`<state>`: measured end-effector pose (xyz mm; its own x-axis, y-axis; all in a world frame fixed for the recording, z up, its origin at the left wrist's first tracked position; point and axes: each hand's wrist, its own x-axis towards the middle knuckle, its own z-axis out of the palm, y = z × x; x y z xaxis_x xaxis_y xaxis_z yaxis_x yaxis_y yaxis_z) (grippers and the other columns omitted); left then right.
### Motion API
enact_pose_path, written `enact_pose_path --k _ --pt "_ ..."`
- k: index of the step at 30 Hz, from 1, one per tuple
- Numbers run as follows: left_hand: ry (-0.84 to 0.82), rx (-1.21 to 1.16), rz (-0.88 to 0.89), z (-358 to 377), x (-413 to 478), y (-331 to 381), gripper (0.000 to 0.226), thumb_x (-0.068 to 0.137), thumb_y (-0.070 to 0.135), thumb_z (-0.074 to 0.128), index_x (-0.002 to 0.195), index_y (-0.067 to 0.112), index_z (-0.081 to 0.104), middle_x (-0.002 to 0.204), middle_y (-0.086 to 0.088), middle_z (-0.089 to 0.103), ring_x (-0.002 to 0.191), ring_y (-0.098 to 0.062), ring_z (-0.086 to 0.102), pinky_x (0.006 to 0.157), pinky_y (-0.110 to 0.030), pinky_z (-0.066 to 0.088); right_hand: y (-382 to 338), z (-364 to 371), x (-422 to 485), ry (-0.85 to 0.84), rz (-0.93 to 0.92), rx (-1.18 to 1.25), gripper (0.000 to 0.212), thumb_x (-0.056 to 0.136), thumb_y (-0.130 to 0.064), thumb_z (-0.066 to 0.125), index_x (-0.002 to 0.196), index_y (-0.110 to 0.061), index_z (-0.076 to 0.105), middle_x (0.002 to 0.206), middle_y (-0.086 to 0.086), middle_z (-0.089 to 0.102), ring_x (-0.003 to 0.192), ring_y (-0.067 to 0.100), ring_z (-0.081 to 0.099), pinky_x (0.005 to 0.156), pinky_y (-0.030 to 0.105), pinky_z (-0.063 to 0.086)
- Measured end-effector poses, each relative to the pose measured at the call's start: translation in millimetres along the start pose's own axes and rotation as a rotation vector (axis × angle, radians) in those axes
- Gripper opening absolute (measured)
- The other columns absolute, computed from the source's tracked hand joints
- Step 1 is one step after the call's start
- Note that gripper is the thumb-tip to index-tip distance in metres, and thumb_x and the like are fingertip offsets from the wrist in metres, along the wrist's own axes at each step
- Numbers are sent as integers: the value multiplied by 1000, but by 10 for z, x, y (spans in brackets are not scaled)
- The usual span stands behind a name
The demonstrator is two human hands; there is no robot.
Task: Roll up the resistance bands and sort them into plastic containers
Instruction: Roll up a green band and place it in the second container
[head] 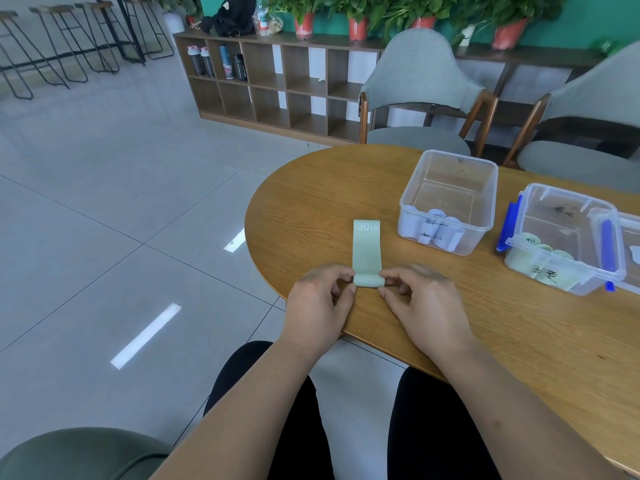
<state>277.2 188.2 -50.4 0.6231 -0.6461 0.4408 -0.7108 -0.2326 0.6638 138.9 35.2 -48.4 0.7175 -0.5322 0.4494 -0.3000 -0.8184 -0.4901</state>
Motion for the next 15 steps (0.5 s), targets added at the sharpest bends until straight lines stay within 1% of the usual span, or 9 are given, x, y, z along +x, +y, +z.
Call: enact_pose_path --k 3,6,9,12,15 --pt "-16 -18 -18 -4 5 -5 24 93 20 77 116 26 76 91 21 68 80 -7 61 71 -8 42 -3 -1 1 -3 7 -8 29 88 -25 83 115 -29 77 92 -20 68 79 1 57 75 28 55" --pt "-31 -65 -37 -2 7 -1 27 91 19 78 117 28 75 98 19 73 81 -10 63 74 -12 47 -28 -19 -12 18 32 48 32 89 -26 82 120 -30 73 92 -20 71 80 1 62 77 26 56" --pt "-30 -58 -47 -1 8 1 25 91 19 78 113 28 74 95 19 72 81 -12 63 74 -14 48 -54 -46 -19 30 45 78 25 91 -28 80 115 -30 73 91 -21 71 80 0 64 75 24 56" --pt "-28 -36 -46 3 3 3 21 92 18 78 110 27 74 94 19 71 81 -9 63 72 -12 47 -54 -45 -13 18 21 46 15 93 -29 77 108 -31 75 89 -22 68 79 0 61 73 26 55" --pt "-19 -5 -25 3 -2 9 19 92 18 78 109 25 75 90 22 66 80 -7 60 70 -9 43 -38 -31 -11 3 10 26 15 91 -30 78 105 -32 74 90 -22 65 81 2 58 74 26 53"
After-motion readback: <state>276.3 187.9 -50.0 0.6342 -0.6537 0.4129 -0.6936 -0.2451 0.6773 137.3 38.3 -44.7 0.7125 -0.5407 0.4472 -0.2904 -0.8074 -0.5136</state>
